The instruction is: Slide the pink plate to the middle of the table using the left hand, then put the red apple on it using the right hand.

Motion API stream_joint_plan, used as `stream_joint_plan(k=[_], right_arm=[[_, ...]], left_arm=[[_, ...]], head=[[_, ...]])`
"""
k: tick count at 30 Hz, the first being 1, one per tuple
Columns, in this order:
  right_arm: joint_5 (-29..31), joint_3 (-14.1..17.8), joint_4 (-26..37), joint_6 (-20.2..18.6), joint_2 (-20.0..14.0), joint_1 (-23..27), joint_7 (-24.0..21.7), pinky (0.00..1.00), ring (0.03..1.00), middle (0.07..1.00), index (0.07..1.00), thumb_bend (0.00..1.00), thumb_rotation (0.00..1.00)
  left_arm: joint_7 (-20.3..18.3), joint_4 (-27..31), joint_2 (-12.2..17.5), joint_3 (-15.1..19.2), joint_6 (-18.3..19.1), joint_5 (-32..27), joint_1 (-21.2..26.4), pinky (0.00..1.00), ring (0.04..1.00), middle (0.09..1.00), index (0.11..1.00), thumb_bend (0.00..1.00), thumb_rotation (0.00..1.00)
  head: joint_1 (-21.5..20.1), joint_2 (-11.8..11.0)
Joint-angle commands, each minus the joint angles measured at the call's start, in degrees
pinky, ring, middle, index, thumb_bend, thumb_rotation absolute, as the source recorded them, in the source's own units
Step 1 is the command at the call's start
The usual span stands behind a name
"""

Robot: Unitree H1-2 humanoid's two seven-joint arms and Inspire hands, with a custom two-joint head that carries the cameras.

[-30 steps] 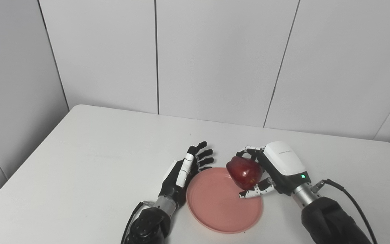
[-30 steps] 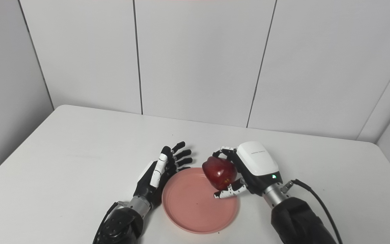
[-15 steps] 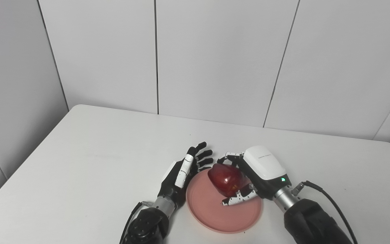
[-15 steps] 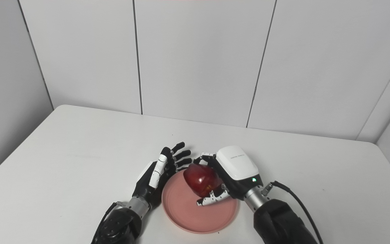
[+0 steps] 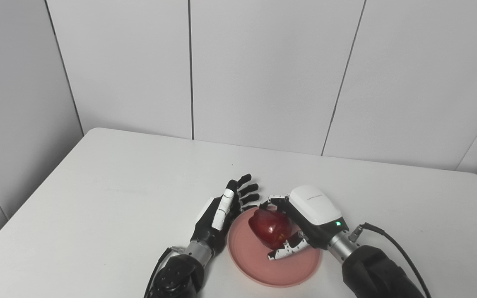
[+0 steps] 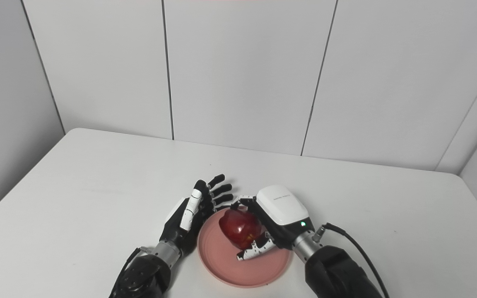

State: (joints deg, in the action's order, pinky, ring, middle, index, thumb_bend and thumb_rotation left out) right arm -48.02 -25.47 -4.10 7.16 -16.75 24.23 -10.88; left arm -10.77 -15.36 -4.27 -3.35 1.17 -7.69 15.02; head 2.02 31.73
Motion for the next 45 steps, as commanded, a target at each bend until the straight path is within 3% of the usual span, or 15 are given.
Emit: stream_joint_plan(k=[1,10,11,12,14,25,31,45], right_arm=[[0.07,0.41,0.55,1.48,-0.45,1.84,0.82,0.3,0.383,0.448,0.486,0.5,0.16],[1.63,1.44,1.97,-0.37,-0.96,1.95,-2.46,0.35,0.428,0.505,0.492,0.5,0.18],[1.7,1.54,2.15,-0.21,-1.02,1.89,-2.57,0.37,0.452,0.526,0.559,0.64,0.42],[1.71,1.62,2.26,-0.1,-1.03,1.85,-2.68,0.39,0.469,0.54,0.594,0.72,0.53],[1.99,1.8,2.27,0.15,-0.99,1.78,-2.77,0.42,0.493,0.559,0.625,0.8,0.59],[2.53,1.93,2.69,0.0,-1.02,2.15,-4.03,0.52,0.578,0.639,0.68,0.95,0.64],[2.48,2.1,2.86,0.06,-1.18,2.27,-4.31,0.5,0.554,0.617,0.688,0.96,0.63],[3.94,4.58,4.11,0.43,-1.57,2.85,-3.05,0.53,0.616,0.668,0.697,0.95,0.68]], left_arm=[[-0.37,0.62,0.55,0.06,0.88,-0.49,0.21,0.77,0.85,0.873,0.907,0.78,1.0],[-0.29,0.79,0.5,0.02,1.4,-0.15,0.26,0.77,0.847,0.871,0.913,0.76,1.0],[-0.27,0.85,0.48,0.01,1.45,-0.15,0.25,0.77,0.846,0.872,0.913,0.76,1.0],[-0.24,0.9,0.46,0.01,1.49,-0.13,0.24,0.77,0.845,0.871,0.912,0.77,1.0],[-0.25,0.97,0.41,0.1,1.63,-0.3,0.23,0.77,0.846,0.872,0.912,0.77,1.0],[-0.63,0.45,0.54,0.18,1.6,-0.55,0.49,0.79,0.858,0.877,0.917,0.77,1.0],[-0.53,0.45,0.54,0.15,1.61,-0.26,0.51,0.77,0.848,0.873,0.913,0.78,1.0],[-0.69,-0.03,0.67,0.07,0.87,-0.1,0.61,0.8,0.85,0.871,0.908,0.77,1.0]], head=[[-0.05,0.07],[-0.12,0.04],[-0.1,0.07],[-0.1,0.07],[-0.06,0.12],[-0.29,-0.12],[-0.27,-0.14],[-0.97,-0.34]])
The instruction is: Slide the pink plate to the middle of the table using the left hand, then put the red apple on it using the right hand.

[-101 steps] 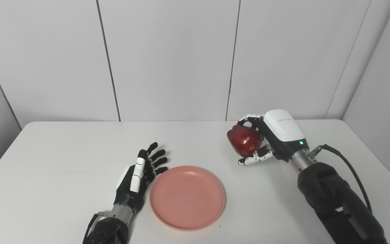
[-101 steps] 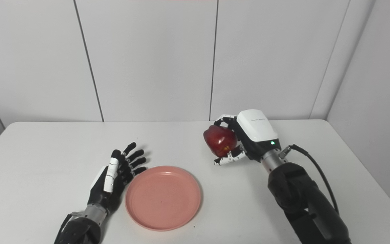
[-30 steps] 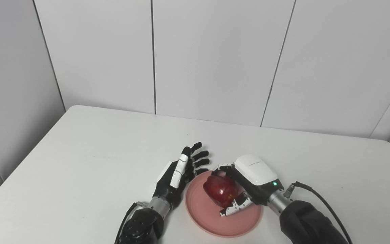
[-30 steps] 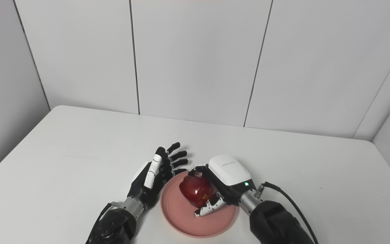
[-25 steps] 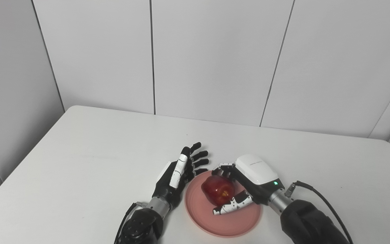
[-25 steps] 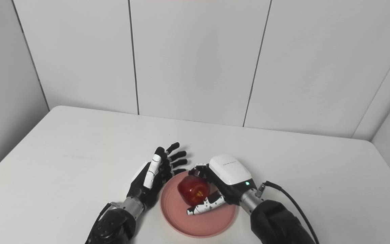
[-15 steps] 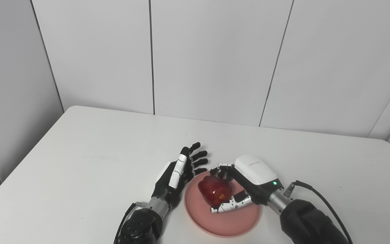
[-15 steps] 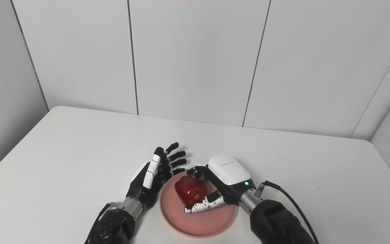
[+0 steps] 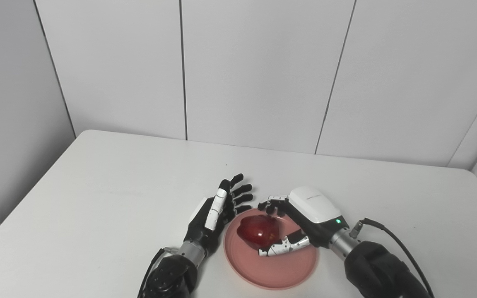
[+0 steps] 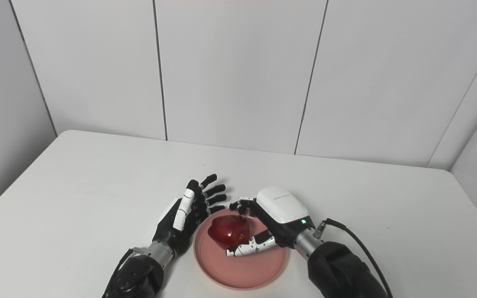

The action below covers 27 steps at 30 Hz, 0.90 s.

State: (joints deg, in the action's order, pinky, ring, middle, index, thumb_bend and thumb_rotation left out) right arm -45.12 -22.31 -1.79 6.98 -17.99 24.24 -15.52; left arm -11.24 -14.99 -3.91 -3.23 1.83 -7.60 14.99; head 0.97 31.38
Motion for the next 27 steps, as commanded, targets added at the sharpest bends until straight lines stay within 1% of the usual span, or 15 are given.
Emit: stream_joint_plan(k=[1,5,7,10,12,13,14,15,16,17,18,20,23,25,27], right_arm=[[1.59,2.31,2.25,0.68,-0.13,2.82,2.39,0.53,0.618,0.669,0.698,0.95,0.68],[4.26,5.65,3.05,1.99,1.01,2.9,6.29,0.55,0.636,0.693,0.712,0.88,0.76],[6.57,7.39,3.13,2.52,1.7,2.96,8.04,0.54,0.634,0.696,0.719,0.86,0.77],[10.2,9.91,3.13,2.64,2.91,2.52,10.17,0.54,0.656,0.72,0.74,0.81,0.85],[13.05,11.57,3.02,2.59,3.68,1.7,11.22,0.54,0.662,0.725,0.743,0.81,0.86],[15.22,12.7,2.94,2.36,4.14,0.94,11.53,0.63,0.743,0.783,0.781,0.8,0.94],[16.84,13.54,2.93,1.98,4.61,0.25,11.72,0.68,0.78,0.805,0.79,0.81,0.96],[18.96,14.49,3.04,1.21,4.96,-0.66,11.45,0.74,0.824,0.84,0.815,0.81,0.98],[20.55,15.16,3.18,0.35,5.34,-1.39,11.02,0.75,0.835,0.848,0.821,0.81,0.99],[21.55,15.59,3.3,-0.21,5.59,-1.84,10.68,0.81,0.872,0.879,0.846,0.82,0.99],[23.97,16.62,3.33,-1.06,6.24,-3.06,10.39,0.83,0.885,0.89,0.855,0.82,1.0],[28.21,18.35,3.32,-2.9,7.47,-5.39,10.05,0.9,0.94,0.931,0.908,0.82,1.0],[35.04,20.64,3.8,-6.69,9.86,-8.18,9.17,0.98,0.985,0.957,0.958,0.82,1.0],[38.89,21.91,3.75,-8.88,11.65,-9.72,9.06,0.99,0.987,0.96,0.971,0.83,1.0],[42.58,23.14,3.42,-11.59,13.97,-11.58,9.36,0.98,0.971,0.954,0.958,0.87,1.0]], left_arm=[[-0.28,-0.48,0.4,-0.04,0.01,-0.19,0.65,0.8,0.851,0.871,0.908,0.77,1.0],[-0.45,-0.71,0.72,0.04,-0.39,-0.25,0.63,0.79,0.851,0.872,0.905,0.76,1.0],[-0.49,-0.79,0.91,0.12,-0.69,-0.24,0.59,0.78,0.85,0.872,0.904,0.76,1.0],[-0.66,-0.96,1.24,0.4,-1.19,-0.47,0.51,0.78,0.845,0.872,0.901,0.78,0.99],[-0.76,-0.99,1.53,0.7,-1.6,-0.65,0.41,0.77,0.844,0.872,0.901,0.78,0.99],[-0.75,-0.99,1.69,0.86,-1.99,-0.62,0.33,0.79,0.849,0.879,0.905,0.78,0.99],[-0.79,-0.96,1.93,1.04,-2.36,-0.59,0.23,0.79,0.847,0.879,0.905,0.78,1.0],[-0.69,-0.82,2.07,1.21,-2.77,-0.49,0.1,0.79,0.849,0.88,0.905,0.78,1.0],[-0.6,-0.62,2.23,1.44,-2.96,-0.47,-0.06,0.79,0.849,0.881,0.905,0.78,1.0],[-0.55,-0.47,2.31,1.61,-3.04,-0.46,-0.16,0.8,0.85,0.881,0.904,0.79,0.99],[-0.04,0.19,2.38,1.91,-3.16,-0.19,-0.61,0.8,0.851,0.881,0.903,0.79,0.99],[0.68,1.51,2.62,2.26,-3.66,0.42,-1.59,0.85,0.87,0.888,0.896,0.79,1.0],[1.45,3.7,2.96,2.1,-4.08,1.4,-3.15,0.96,0.939,0.948,0.914,0.8,1.0],[2.41,4.73,2.97,1.5,-4.87,2.72,-4.14,0.99,0.983,0.986,0.935,0.79,1.0],[3.69,5.7,2.66,0.94,-5.72,4.41,-5.12,1.0,0.997,0.998,0.962,0.77,1.0]], head=[[-0.14,0.02],[-1.0,-0.05],[-1.61,-0.13],[-3.06,-0.38],[-3.85,-0.55],[-3.85,-0.55],[-4.48,-0.66],[-4.48,-0.66],[-4.97,-0.68],[-4.97,-0.68],[-5.48,-0.68],[-5.85,-0.63],[-6.53,-0.39],[-6.75,-0.3],[-6.85,-0.13]])
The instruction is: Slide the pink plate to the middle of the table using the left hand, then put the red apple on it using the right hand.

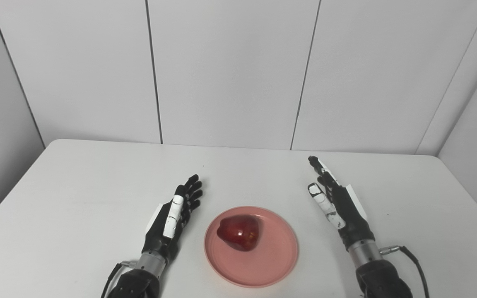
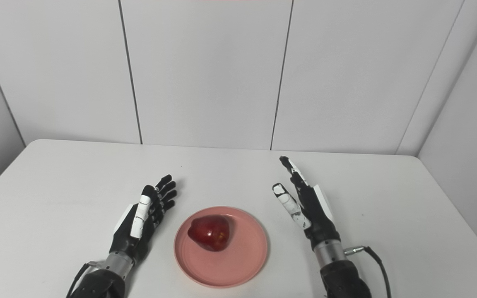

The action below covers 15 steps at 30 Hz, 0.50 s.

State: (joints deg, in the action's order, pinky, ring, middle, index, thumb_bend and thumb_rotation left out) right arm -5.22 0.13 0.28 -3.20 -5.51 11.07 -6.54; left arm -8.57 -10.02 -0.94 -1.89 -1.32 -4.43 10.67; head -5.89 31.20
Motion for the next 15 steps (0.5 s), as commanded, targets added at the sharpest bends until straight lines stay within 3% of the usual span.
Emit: stream_joint_plan(k=[1,6,9,15], right_arm=[[3.72,0.98,1.27,-2.22,2.22,0.99,0.55,0.96,0.963,0.953,0.954,0.89,1.0],[6.27,1.46,0.4,-3.47,5.95,-2.55,2.16,0.97,0.979,0.984,0.967,0.94,1.0],[7.4,1.73,0.07,-3.87,7.68,-3.78,3.1,1.0,0.999,0.999,0.971,0.9,1.0],[8.1,1.03,0.24,-3.56,8.66,-5.15,3.86,1.0,1.0,1.0,0.981,0.87,1.0]], left_arm=[[1.5,1.03,-0.43,-0.55,-2.88,1.86,-1.1,1.0,0.999,0.999,0.982,0.77,1.0],[4.26,2.51,-1.56,-1.32,-6.31,4.84,-3.52,1.0,1.0,1.0,1.0,0.8,1.0],[5.57,4.33,-2.24,-1.84,-6.98,6.31,-5.34,1.0,1.0,1.0,1.0,0.82,1.0],[6.33,9.24,-3.02,-2.98,-3.22,7.23,-8.06,1.0,1.0,1.0,1.0,0.8,1.0]], head=[[0.02,0.07],[0.89,0.46],[1.04,0.55],[1.51,1.2]])
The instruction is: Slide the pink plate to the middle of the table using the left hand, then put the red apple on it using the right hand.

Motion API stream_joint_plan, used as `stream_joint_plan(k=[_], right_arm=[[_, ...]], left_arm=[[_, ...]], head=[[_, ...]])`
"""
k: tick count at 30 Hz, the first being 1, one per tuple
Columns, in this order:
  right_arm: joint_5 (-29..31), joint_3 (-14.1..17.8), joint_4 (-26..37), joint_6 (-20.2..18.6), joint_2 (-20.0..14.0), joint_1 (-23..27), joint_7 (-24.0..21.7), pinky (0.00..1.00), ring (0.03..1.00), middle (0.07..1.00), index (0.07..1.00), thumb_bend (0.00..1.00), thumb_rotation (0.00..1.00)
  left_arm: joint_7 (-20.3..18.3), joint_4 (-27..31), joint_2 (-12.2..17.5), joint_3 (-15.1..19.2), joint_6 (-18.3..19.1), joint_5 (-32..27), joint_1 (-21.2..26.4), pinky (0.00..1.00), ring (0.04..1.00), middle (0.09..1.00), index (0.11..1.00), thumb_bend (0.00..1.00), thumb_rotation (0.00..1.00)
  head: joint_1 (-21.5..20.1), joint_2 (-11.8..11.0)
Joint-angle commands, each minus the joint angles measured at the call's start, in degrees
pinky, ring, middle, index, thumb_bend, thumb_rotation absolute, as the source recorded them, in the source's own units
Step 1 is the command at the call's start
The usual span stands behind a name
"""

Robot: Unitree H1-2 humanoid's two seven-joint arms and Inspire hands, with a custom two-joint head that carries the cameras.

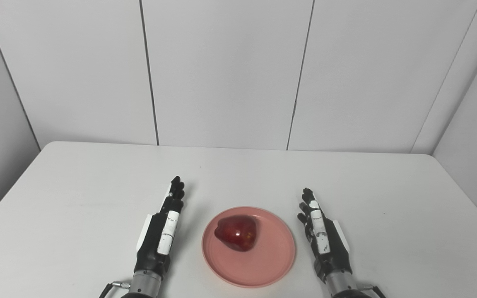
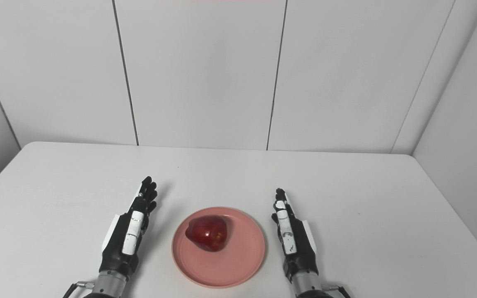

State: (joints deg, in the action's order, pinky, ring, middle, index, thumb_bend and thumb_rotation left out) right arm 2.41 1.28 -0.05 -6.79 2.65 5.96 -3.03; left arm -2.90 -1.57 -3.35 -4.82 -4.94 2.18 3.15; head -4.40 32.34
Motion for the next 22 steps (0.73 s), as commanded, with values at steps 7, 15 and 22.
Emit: stream_joint_plan(k=[7,15,22], right_arm=[[0.0,-0.91,0.31,0.3,0.29,-0.71,0.87,1.0,1.0,1.0,0.974,0.86,1.0],[-2.22,-2.15,-0.57,2.64,-0.59,-0.77,1.64,1.0,1.0,1.0,0.961,0.91,1.0],[-2.11,-1.63,-0.57,3.21,-0.23,-0.89,2.9,1.0,1.0,1.0,0.952,0.89,1.0]], left_arm=[[1.25,2.56,-1.03,-0.85,3.73,1.28,-1.02,1.0,1.0,1.0,1.0,0.8,1.0],[0.53,3.08,-1.3,0.05,9.31,-1.75,-0.23,1.0,1.0,1.0,1.0,0.78,1.0],[0.01,3.05,-1.04,1.02,11.87,-4.08,0.75,1.0,1.0,1.0,1.0,0.75,1.0]], head=[[0.78,0.42],[1.09,0.72],[1.3,0.95]])
